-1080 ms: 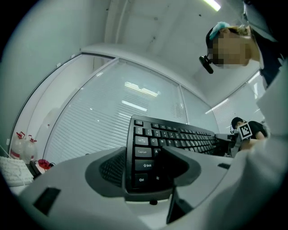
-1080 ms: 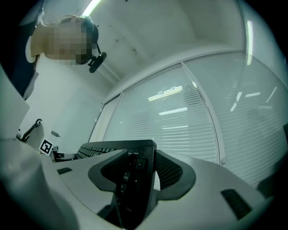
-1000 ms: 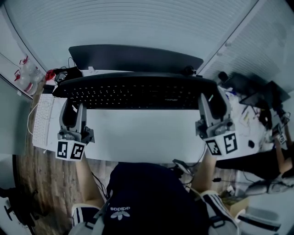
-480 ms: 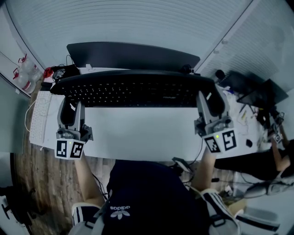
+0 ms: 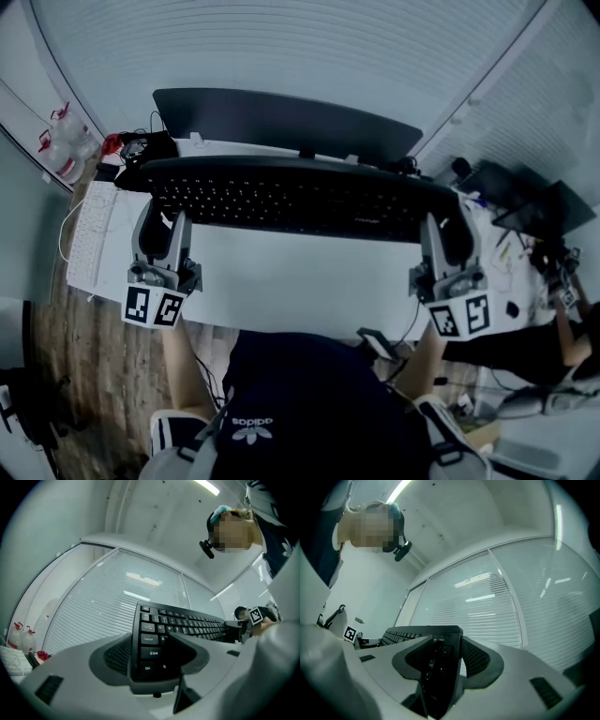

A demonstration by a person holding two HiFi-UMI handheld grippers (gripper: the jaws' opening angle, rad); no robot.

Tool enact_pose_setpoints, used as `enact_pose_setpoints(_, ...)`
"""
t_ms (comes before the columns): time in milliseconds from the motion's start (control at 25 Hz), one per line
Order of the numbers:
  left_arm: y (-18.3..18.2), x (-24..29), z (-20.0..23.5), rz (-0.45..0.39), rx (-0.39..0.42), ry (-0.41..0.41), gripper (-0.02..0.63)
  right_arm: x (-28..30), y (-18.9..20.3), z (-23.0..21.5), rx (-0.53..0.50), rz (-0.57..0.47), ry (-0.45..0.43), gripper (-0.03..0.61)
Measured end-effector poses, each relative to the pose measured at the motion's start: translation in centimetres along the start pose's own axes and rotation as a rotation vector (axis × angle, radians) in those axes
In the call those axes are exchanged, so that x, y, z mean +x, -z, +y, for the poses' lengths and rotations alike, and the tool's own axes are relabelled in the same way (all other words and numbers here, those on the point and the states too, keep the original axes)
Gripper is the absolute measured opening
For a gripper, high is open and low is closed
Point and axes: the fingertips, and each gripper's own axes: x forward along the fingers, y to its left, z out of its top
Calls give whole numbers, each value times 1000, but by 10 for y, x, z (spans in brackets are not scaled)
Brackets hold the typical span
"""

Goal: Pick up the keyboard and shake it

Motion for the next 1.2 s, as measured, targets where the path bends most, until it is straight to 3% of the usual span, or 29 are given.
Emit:
enact_pose_setpoints(200,11,14,8,42,-13,4,232,6,22,-12,59,10,22,183)
enact_pose_setpoints(400,22,7,14,80,-37,17,232,5,28,-5,40,31,1,183)
enact_pose_setpoints(560,16,16,18,36,-86,-2,232,12,38,-10,86,37,35,183)
enact_pose_setpoints(640,11,6,17,7,-135,2,229,-8,38,-6,128,21,37,181)
enact_pose_setpoints(880,39,17,27,53,-190,0,229,7,22,-3,158,-64,13,144)
enact_pose_setpoints(1040,32,23,21,58,-159,16,229,5,29,-13,137,-30,20,144)
enact_pose_setpoints(1200,21,25,16,80,-84,30,229,6,41,-19,180,-12,31,144)
